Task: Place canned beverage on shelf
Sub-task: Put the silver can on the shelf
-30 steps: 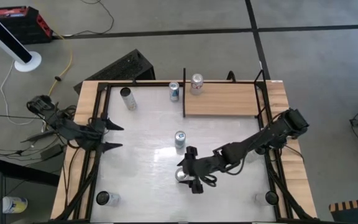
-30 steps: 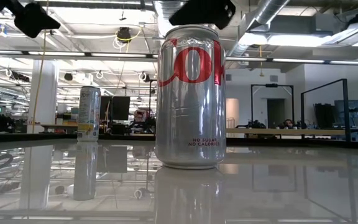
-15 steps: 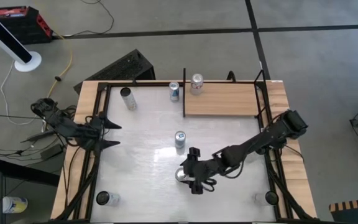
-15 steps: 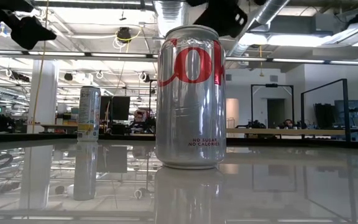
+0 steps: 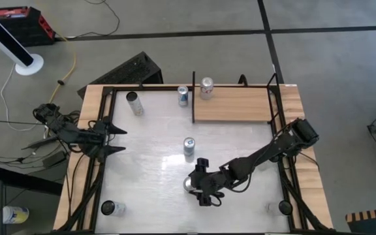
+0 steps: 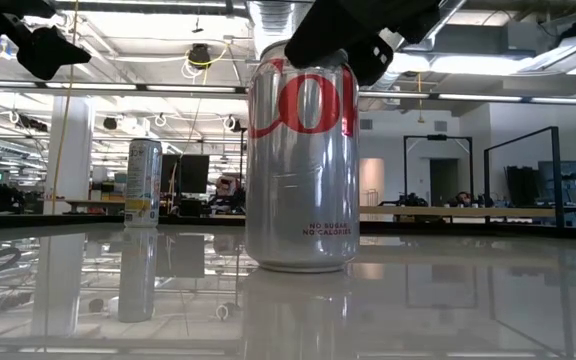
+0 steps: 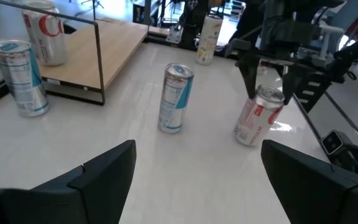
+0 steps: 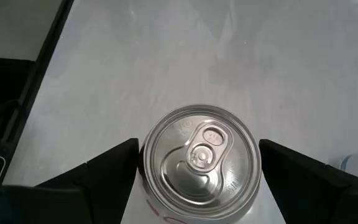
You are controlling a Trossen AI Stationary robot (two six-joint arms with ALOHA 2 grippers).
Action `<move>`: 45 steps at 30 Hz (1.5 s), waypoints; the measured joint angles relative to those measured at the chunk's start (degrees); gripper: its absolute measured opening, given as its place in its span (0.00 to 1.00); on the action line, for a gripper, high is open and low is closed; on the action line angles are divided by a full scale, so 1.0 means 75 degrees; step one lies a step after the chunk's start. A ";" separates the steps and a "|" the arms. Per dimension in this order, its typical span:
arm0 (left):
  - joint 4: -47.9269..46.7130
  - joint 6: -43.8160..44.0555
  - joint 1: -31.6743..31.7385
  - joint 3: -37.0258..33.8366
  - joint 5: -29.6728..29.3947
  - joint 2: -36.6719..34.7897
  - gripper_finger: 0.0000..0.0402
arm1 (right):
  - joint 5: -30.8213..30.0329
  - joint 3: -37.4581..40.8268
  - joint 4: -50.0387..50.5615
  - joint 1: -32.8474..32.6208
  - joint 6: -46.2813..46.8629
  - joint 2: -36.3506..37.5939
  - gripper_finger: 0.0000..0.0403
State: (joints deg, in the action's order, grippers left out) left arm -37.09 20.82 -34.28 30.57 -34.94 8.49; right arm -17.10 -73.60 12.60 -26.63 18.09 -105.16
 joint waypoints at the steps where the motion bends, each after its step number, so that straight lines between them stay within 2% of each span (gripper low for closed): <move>1: 0.0007 0.0000 -0.0003 0.0002 0.0003 0.0000 0.82 | 0.0003 0.0000 0.0000 0.0000 0.0014 0.0000 0.88; 4: 0.0004 0.0000 -0.0003 0.0002 0.0000 0.0000 0.82 | 0.0003 0.0003 0.0036 0.0000 0.0041 0.0043 0.86; 8: -0.0002 0.0014 -0.0001 -0.0001 0.0000 0.0000 0.82 | 0.0004 0.0009 0.0114 -0.0010 -0.0048 0.0117 0.79; 12: -0.0003 0.0036 -0.0001 0.0002 0.0001 0.0001 0.82 | -0.0006 0.0023 0.0813 -0.0059 -0.0219 0.0489 0.75; 19: 0.0075 0.0101 -0.0003 -0.0120 0.0003 0.0026 0.82 | -0.0837 0.0023 0.2398 -0.0242 -0.0230 0.1748 0.74; 23: 0.0089 0.0093 -0.0003 -0.0120 0.0001 0.0028 0.82 | -0.0864 0.0023 0.3112 0.0035 -0.0537 0.2548 0.74; 27: 0.0089 0.0073 -0.0002 -0.0120 -0.0002 0.0015 0.82 | -0.0752 0.0023 0.3383 0.0904 -0.1410 0.3149 0.74; 32: 0.0083 0.0061 -0.0003 -0.0120 -0.0035 0.0015 0.82 | 0.0329 0.0017 0.3317 0.2825 -0.2743 0.3413 0.73; 38: 0.0080 0.0058 0.0000 -0.0120 -0.0006 0.0015 0.82 | 0.1580 0.0017 0.3141 0.5078 -0.3684 0.3197 0.73; 42: 0.0077 0.0056 -0.0003 -0.0120 0.0012 0.0015 0.82 | 0.2347 0.0017 0.2927 0.5957 -0.4139 0.2940 0.73; 45: 0.0077 0.0055 -0.0003 -0.0120 0.0015 0.0015 0.82 | 0.2636 0.0012 0.2733 0.6377 -0.4430 0.2715 0.73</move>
State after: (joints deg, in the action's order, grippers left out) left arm -36.51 21.23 -34.30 29.67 -34.83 8.60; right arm 2.66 -73.52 33.10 21.20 -15.14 -84.81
